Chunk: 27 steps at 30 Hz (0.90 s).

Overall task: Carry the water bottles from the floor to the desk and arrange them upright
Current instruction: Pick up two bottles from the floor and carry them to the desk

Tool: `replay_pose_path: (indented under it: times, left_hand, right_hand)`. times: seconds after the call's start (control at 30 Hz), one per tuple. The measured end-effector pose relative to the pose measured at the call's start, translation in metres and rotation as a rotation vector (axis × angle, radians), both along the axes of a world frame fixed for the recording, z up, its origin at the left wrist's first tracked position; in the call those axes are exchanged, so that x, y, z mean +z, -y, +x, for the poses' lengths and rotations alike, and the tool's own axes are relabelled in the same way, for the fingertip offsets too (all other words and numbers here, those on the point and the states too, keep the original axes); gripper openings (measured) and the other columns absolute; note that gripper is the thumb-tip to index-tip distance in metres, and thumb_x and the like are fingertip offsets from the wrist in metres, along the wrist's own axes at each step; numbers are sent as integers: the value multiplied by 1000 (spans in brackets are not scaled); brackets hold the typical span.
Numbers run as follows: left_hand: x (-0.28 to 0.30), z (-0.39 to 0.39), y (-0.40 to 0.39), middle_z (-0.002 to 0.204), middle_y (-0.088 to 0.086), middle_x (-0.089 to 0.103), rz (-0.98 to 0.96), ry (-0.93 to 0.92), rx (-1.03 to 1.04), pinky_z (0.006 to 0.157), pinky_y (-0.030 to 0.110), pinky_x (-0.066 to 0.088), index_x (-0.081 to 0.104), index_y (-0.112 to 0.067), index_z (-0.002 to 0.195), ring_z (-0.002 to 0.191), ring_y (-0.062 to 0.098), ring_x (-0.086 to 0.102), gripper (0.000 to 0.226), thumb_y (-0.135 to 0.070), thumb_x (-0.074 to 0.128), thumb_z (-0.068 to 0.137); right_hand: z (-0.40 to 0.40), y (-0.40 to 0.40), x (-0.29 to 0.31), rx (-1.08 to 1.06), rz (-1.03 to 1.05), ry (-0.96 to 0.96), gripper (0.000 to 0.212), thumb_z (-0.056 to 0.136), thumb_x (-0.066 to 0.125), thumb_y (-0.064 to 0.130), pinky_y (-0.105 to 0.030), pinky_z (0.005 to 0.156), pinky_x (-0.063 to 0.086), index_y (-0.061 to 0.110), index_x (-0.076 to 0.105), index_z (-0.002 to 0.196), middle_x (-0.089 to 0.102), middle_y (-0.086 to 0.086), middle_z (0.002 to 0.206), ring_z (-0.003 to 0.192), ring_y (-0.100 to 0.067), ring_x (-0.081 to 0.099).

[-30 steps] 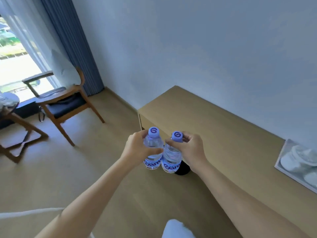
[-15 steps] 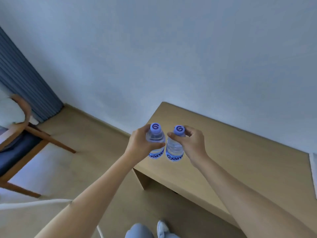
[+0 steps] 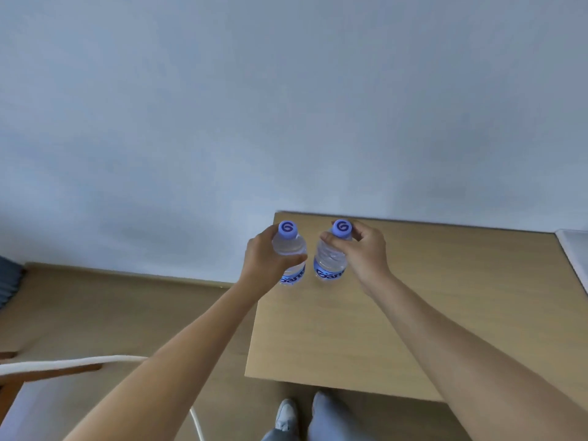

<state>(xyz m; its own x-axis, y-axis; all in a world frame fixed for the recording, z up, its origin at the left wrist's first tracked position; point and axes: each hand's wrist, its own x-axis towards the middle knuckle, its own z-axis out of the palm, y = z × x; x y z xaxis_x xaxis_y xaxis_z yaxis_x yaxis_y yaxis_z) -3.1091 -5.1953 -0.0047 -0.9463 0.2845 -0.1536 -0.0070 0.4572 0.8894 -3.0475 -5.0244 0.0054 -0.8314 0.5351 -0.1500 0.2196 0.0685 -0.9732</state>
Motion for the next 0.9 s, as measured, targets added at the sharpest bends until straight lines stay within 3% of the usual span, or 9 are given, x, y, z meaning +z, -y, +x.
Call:
replay_pose_path:
  times: [0.1, 0.2, 0.3, 0.47, 0.6, 0.73, 0.9]
  left_hand:
    - [-5, -22, -12, 72, -19, 66, 20, 18, -27, 54, 7, 44, 64, -33, 83, 63, -7, 59, 30, -25, 82, 60]
    - [-11, -41, -24, 79, -15, 67, 27, 25, -52, 56, 6, 43, 65, -28, 94, 68, -4, 61, 37, -24, 84, 63]
    - [-15, -57, -35, 90, -8, 69, 27, 30, -61, 62, 13, 46, 64, -25, 102, 77, 4, 64, 43, -24, 84, 64]
    - [-19, -81, -51, 80, -8, 68, 44, -10, -43, 64, 26, 52, 62, -30, 84, 68, 6, 61, 26, -23, 80, 66]
    - [-23, -99, -57, 81, -17, 68, 55, -28, -20, 61, 17, 49, 61, -43, 80, 69, -1, 61, 33, -20, 82, 68]
    - [-28, -111, -59, 80, -22, 68, 64, -17, 2, 60, 9, 48, 61, -38, 84, 70, -4, 62, 33, -20, 83, 68]
    - [-30, -123, -63, 79, -28, 68, 85, -14, 26, 59, 3, 44, 60, -41, 87, 72, -11, 62, 41, -16, 84, 66]
  right_hand:
    - [-15, -5, -4, -20, -15, 3, 26, 72, 85, 18, -46, 84, 54, 1, 71, 86, 73, -20, 90, 79, -18, 62]
    - [-31, -11, -9, -34, -18, 18, 24, 71, 85, 17, -40, 84, 54, 5, 72, 87, 74, -12, 90, 81, -15, 64]
    - [-49, -18, -15, -45, -24, 15, 24, 69, 86, 14, -29, 82, 52, 17, 72, 88, 73, 2, 87, 83, -10, 65]
    - [-81, -29, -26, -52, 123, 11, 30, 67, 87, 15, -3, 76, 42, 16, 73, 93, 61, 0, 104, 92, -7, 61]
    - [-102, -35, -33, -68, 113, 22, 32, 67, 88, 21, 0, 71, 41, 19, 73, 95, 49, 5, 101, 91, 1, 56]
    - [-117, -35, -35, -57, 138, 2, 28, 68, 87, 23, 0, 73, 40, 26, 71, 91, 46, 10, 98, 88, 13, 52]
    - [-132, -34, -39, -92, 152, -8, 30, 69, 87, 23, 1, 74, 38, 20, 72, 95, 44, 13, 95, 89, 6, 52]
